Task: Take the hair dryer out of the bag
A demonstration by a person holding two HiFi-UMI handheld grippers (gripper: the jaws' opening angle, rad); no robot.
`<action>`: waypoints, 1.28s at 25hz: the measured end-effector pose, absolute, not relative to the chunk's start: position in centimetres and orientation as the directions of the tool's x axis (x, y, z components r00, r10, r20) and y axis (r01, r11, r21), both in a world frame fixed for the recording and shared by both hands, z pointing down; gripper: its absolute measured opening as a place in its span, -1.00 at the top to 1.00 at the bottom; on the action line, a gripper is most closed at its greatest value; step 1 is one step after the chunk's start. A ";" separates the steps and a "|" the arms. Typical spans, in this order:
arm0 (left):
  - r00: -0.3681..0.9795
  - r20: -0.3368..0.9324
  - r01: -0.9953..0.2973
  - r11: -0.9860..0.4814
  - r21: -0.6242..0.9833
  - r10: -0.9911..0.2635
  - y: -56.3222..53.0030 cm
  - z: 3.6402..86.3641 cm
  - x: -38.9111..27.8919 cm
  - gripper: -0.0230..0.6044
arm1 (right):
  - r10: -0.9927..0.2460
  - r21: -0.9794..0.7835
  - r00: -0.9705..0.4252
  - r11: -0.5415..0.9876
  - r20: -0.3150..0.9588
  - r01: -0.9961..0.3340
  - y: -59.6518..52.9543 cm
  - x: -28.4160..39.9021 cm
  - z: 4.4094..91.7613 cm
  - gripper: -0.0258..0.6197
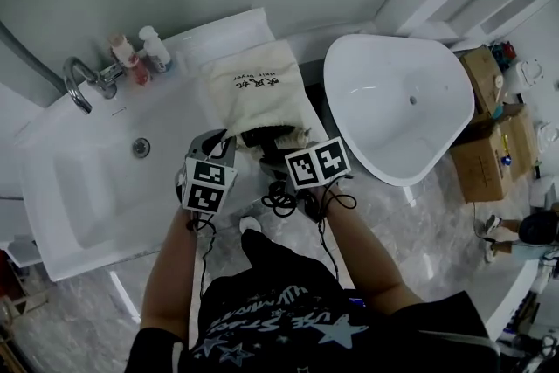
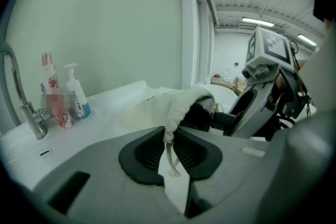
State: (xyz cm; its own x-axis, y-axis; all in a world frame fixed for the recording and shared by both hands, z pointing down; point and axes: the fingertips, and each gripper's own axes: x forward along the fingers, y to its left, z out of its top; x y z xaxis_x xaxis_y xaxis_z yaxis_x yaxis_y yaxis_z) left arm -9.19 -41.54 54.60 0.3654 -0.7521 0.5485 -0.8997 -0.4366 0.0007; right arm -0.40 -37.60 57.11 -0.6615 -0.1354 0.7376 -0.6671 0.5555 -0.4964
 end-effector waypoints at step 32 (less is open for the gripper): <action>0.360 0.455 -0.911 -0.411 -0.015 -0.814 -26.3 48.5 -9.0 0.04 | -0.408 -0.505 -0.764 0.579 0.500 -0.640 -22.1 3.7 46.6 0.36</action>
